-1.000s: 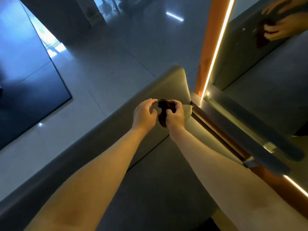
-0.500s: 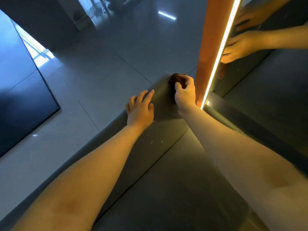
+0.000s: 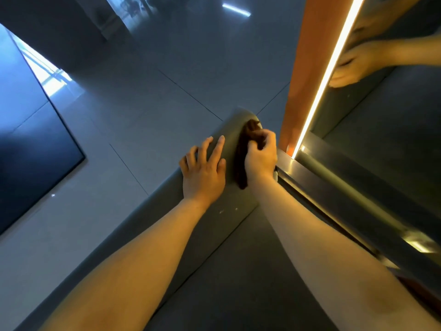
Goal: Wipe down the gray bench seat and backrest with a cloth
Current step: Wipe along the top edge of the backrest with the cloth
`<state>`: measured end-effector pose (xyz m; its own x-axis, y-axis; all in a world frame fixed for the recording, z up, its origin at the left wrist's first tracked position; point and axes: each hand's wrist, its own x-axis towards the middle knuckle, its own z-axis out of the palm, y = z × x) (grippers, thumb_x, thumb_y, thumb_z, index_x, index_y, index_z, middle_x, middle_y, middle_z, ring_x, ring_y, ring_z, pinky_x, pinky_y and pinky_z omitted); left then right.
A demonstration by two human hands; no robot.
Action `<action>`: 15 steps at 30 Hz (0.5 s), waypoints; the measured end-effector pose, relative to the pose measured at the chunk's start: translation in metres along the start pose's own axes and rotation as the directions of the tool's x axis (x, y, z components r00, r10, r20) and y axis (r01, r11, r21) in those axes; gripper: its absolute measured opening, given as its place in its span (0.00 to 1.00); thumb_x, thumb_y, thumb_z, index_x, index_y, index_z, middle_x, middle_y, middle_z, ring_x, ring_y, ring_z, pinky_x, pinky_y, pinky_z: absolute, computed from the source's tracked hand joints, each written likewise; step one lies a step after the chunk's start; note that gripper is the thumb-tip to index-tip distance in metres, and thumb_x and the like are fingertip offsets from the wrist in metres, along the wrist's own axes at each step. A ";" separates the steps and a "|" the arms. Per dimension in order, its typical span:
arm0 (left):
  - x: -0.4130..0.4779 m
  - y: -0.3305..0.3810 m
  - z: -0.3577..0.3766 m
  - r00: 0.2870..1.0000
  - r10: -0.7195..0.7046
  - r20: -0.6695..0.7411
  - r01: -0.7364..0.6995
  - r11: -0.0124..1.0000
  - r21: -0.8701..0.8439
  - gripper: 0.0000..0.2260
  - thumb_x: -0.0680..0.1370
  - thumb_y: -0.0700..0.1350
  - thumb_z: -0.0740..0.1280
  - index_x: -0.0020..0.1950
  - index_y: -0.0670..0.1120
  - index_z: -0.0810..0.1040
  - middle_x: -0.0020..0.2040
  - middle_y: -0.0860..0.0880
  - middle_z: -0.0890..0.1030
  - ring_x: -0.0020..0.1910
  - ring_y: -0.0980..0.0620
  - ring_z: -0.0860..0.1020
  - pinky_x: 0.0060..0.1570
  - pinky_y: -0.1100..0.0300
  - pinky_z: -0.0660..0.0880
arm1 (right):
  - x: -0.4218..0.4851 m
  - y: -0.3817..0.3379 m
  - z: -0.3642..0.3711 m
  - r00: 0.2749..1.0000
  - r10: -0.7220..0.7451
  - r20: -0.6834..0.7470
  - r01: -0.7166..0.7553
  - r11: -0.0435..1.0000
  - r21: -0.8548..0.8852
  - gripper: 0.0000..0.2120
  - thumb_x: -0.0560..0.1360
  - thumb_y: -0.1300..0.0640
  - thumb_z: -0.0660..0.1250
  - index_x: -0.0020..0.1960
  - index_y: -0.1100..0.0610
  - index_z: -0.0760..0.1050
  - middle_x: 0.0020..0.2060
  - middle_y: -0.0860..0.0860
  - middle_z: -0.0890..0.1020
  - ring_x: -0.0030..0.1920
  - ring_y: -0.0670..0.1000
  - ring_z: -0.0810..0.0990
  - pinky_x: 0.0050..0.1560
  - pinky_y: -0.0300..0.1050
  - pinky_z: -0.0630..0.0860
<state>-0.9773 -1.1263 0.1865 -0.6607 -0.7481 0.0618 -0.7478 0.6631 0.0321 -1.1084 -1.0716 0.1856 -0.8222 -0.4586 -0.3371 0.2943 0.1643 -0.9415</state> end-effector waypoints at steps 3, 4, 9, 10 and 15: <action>0.000 -0.001 0.003 0.999 0.013 -0.037 -0.012 1.000 0.027 0.25 0.84 0.54 0.55 0.81 0.54 0.60 0.76 0.46 0.66 0.68 0.40 0.67 0.62 0.44 0.66 | 0.030 -0.014 -0.002 0.997 0.031 -0.070 -0.031 1.000 0.000 0.10 0.81 0.62 0.60 0.59 0.51 0.73 0.52 0.49 0.78 0.53 0.47 0.77 0.53 0.43 0.73; 0.001 -0.001 0.004 0.999 0.014 -0.040 -0.013 0.999 0.033 0.25 0.84 0.54 0.55 0.81 0.54 0.60 0.76 0.46 0.66 0.67 0.40 0.67 0.62 0.44 0.66 | 0.030 -0.013 0.001 0.997 0.040 -0.072 -0.041 0.999 -0.015 0.10 0.81 0.61 0.60 0.59 0.51 0.73 0.53 0.50 0.78 0.53 0.48 0.77 0.52 0.44 0.73; 0.001 0.000 0.004 1.000 0.006 -0.027 -0.005 0.999 0.037 0.25 0.84 0.55 0.54 0.81 0.55 0.59 0.76 0.46 0.66 0.67 0.40 0.67 0.61 0.42 0.67 | -0.023 0.010 0.014 0.983 0.180 0.034 -0.182 0.981 0.061 0.06 0.79 0.59 0.63 0.51 0.49 0.74 0.48 0.51 0.80 0.50 0.52 0.79 0.54 0.54 0.79; 0.002 0.000 0.003 1.000 0.001 -0.022 -0.001 0.999 0.036 0.25 0.84 0.55 0.54 0.81 0.56 0.59 0.77 0.46 0.66 0.67 0.40 0.67 0.61 0.42 0.67 | -0.032 0.014 0.014 0.976 0.210 0.057 -0.214 0.974 0.074 0.06 0.79 0.59 0.63 0.52 0.49 0.74 0.47 0.51 0.81 0.50 0.52 0.80 0.55 0.55 0.80; -0.001 -0.004 0.003 0.999 0.030 -0.026 -0.028 0.998 0.052 0.24 0.84 0.56 0.54 0.81 0.56 0.60 0.76 0.45 0.66 0.68 0.40 0.67 0.62 0.43 0.67 | -0.017 -0.003 0.013 0.998 -0.005 0.058 -0.001 0.996 0.090 0.07 0.81 0.58 0.64 0.57 0.47 0.75 0.53 0.47 0.81 0.56 0.47 0.79 0.60 0.46 0.78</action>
<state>-0.9744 -1.1282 0.1833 -0.6808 -0.7271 0.0885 -0.7311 0.6819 -0.0211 -1.0892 -1.0758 0.1944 -0.7938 -0.5094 -0.3322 0.3377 0.0851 -0.9374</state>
